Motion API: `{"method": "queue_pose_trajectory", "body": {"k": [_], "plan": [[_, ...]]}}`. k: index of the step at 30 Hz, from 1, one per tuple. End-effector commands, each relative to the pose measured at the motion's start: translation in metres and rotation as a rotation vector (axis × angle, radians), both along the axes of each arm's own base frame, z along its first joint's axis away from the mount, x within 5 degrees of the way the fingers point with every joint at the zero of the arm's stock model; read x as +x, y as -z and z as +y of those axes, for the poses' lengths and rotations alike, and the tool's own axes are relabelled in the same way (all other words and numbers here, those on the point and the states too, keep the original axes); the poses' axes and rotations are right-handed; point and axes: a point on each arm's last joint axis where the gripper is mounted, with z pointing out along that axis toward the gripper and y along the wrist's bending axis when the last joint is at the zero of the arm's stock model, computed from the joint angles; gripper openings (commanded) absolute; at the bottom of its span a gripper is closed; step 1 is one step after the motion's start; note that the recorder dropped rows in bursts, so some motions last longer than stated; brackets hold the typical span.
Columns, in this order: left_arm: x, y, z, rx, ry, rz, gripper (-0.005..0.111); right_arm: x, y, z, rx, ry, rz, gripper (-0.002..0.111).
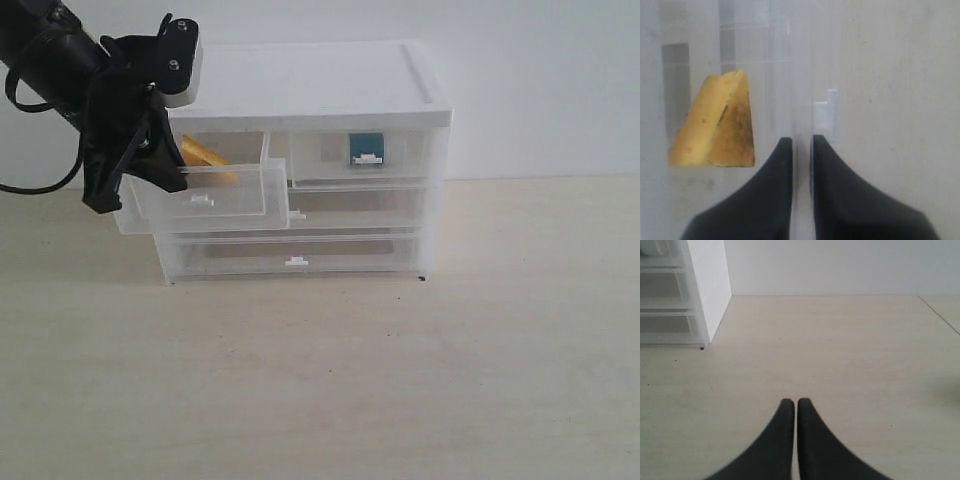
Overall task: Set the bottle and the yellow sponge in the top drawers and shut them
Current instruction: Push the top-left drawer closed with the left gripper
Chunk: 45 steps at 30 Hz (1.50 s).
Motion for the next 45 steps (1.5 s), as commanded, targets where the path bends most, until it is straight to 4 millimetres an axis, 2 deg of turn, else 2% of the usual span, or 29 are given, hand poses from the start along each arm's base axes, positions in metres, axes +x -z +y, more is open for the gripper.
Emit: {"method": "queue_pose_trajectory", "body": {"k": [1, 21, 23, 26, 27, 30, 34, 37, 38, 40, 41, 44, 45], "plan": [[0.004, -0.017, -0.005, -0.068, -0.011, -0.084, 0.004, 0.000, 0.000, 0.000, -0.001, 0.002, -0.010, 0.000], [0.039, -0.006, -0.007, -0.079, -0.084, -0.322, 0.006, 0.000, 0.000, 0.000, -0.001, 0.002, -0.010, 0.000], [0.040, -0.005, -0.007, -0.081, -0.089, -0.322, 0.013, 0.000, 0.000, 0.000, -0.001, 0.002, -0.010, 0.000], [0.040, -0.005, -0.007, -0.082, -0.092, -0.314, 0.033, 0.000, 0.000, 0.000, -0.001, 0.002, -0.010, 0.000], [0.037, -0.007, -0.007, -0.079, -0.087, -0.300, 0.047, 0.000, 0.000, 0.000, -0.001, 0.002, -0.010, 0.000], [0.032, -0.013, -0.006, -0.078, -0.080, -0.290, 0.051, 0.000, 0.000, 0.000, -0.001, 0.002, -0.010, 0.000], [0.017, -0.041, -0.001, -0.098, -0.078, -0.344, 0.051, 0.000, 0.000, 0.000, -0.001, 0.002, -0.010, 0.000], [0.004, -0.057, 0.002, -0.102, -0.068, -0.345, 0.050, 0.000, 0.000, 0.000, -0.001, 0.002, -0.010, 0.000], [0.000, -0.057, 0.002, -0.093, -0.059, -0.312, 0.046, 0.000, 0.000, 0.000, -0.001, 0.002, -0.010, 0.000], [-0.008, -0.047, 0.003, -0.059, -0.031, -0.199, 0.023, 0.000, 0.000, 0.000, -0.001, 0.002, -0.010, 0.000], [-0.010, -0.039, 0.003, -0.048, -0.021, -0.142, 0.004, 0.000, 0.000, 0.000, -0.001, 0.002, -0.010, 0.000], [-0.006, -0.014, -0.002, -0.060, -0.018, -0.048, 0.004, 0.000, 0.000, 0.000, -0.001, 0.002, -0.010, 0.000], [0.002, -0.004, -0.004, -0.065, -0.031, -0.048, 0.004, 0.000, 0.000, 0.000, -0.001, 0.002, -0.010, 0.000]]}}
